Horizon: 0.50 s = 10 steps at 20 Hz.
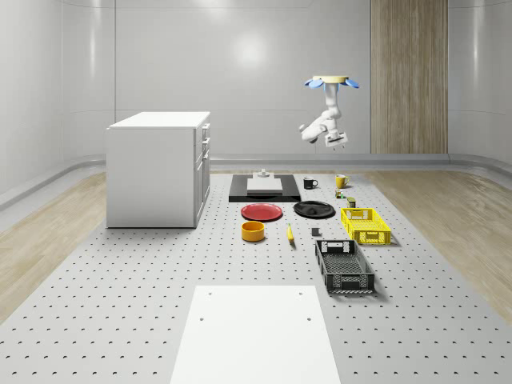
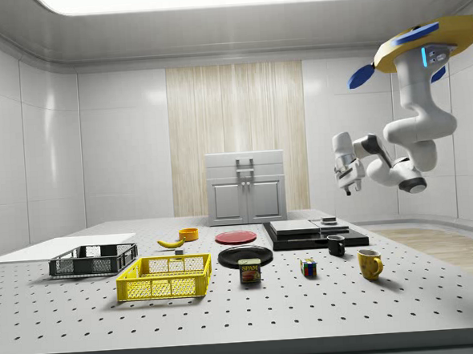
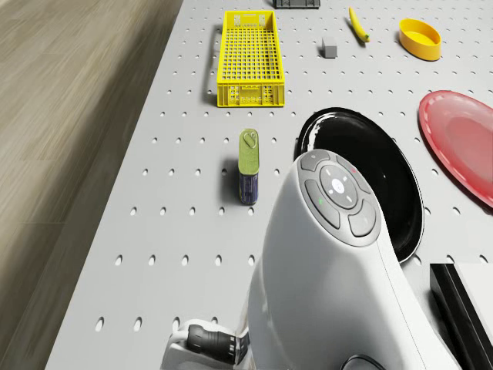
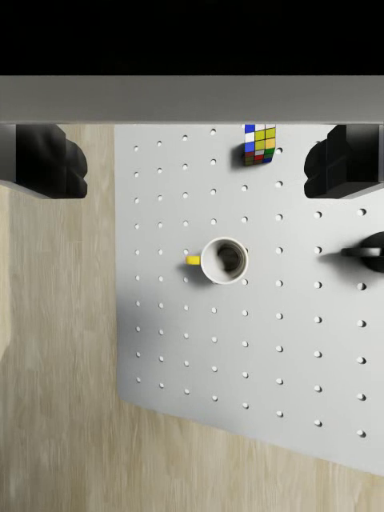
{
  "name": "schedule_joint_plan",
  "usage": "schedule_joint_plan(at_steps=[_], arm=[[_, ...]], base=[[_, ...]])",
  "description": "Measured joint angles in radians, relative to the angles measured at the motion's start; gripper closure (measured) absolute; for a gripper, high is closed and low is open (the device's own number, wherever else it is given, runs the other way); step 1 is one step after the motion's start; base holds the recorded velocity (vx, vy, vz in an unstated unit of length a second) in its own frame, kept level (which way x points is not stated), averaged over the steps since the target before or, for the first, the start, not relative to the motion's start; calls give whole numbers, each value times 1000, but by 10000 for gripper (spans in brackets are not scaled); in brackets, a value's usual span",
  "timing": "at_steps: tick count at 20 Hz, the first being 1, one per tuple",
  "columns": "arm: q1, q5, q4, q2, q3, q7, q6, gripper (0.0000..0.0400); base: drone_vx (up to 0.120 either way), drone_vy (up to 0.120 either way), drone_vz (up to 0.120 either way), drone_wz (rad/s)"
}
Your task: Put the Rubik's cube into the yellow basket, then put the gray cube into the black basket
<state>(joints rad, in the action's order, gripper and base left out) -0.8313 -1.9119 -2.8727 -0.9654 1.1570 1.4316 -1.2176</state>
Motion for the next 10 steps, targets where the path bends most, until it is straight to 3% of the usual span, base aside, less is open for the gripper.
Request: schedule_joint_plan(at_steps=[5, 10], arm=[[-117, -60, -19, -46, 57, 77, 45, 0], [-173, -71, -23, -82, 85, 116, 52, 0]], base=[[120, -112, -120, 0], [120, 0, -120, 0]])
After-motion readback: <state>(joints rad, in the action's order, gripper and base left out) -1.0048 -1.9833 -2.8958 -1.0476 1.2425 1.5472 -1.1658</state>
